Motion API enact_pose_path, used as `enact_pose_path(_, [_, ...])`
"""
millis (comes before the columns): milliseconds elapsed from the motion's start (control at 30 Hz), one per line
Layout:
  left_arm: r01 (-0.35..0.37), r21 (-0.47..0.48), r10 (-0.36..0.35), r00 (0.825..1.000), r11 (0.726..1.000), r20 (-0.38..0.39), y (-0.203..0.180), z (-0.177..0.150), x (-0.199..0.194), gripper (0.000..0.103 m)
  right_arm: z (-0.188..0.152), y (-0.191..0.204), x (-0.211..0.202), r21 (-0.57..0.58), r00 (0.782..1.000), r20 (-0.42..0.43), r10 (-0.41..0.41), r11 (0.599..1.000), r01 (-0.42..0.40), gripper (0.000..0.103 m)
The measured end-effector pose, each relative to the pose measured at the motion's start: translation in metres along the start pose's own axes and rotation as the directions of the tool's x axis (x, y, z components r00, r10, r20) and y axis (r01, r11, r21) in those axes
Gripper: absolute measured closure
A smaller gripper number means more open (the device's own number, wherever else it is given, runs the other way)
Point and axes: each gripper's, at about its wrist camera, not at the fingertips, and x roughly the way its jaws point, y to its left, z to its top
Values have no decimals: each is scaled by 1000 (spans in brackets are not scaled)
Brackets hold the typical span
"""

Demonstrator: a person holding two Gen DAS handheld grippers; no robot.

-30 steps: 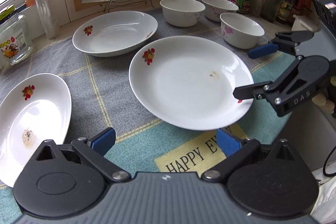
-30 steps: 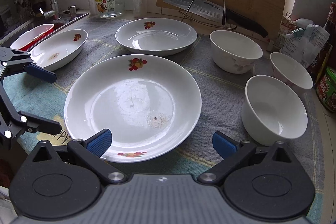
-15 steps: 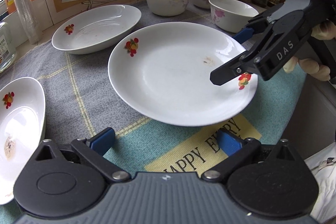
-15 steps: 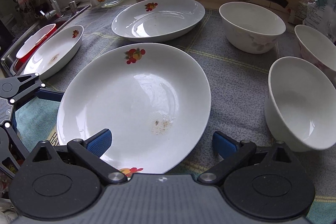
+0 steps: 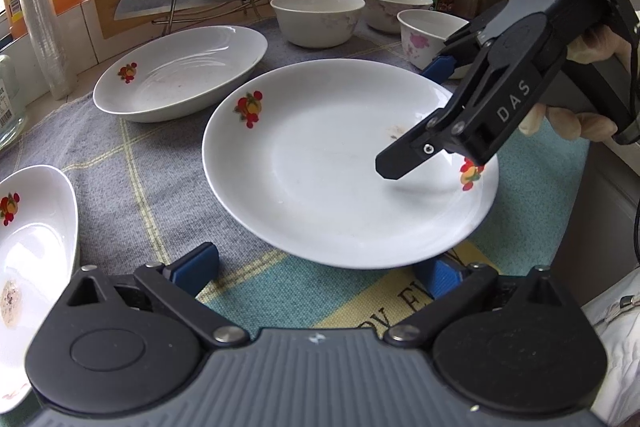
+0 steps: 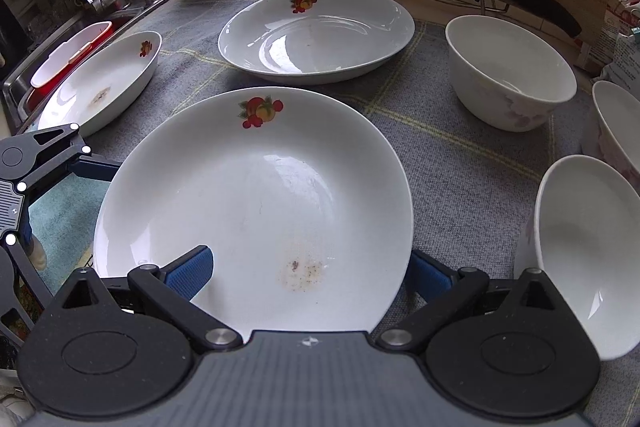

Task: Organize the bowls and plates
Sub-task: 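Move the right tool to the rim of another floral plate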

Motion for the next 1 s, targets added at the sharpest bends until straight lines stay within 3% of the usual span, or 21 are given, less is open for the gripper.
enact_pose_path(400, [25, 37, -26, 999, 999, 27, 2, -3, -1, 0, 30, -20, 3, 7, 982, -101, 162, 987, -162, 0])
enact_pose_path(567, [35, 58, -36, 999, 998, 19, 3, 0, 0, 0, 41, -21, 5, -14, 981, -114, 156, 987, -159, 2])
enact_pose_path(767, [18, 113, -21, 999, 993, 31, -1, 1, -1, 1, 46, -30, 8, -14, 974, -158, 164, 986, -168, 16])
enact_pose_path(1000, [29, 121, -34, 999, 992, 41, -2, 1, 0, 1, 49, -39, 8, 20, 964, -172, 204, 979, -203, 22])
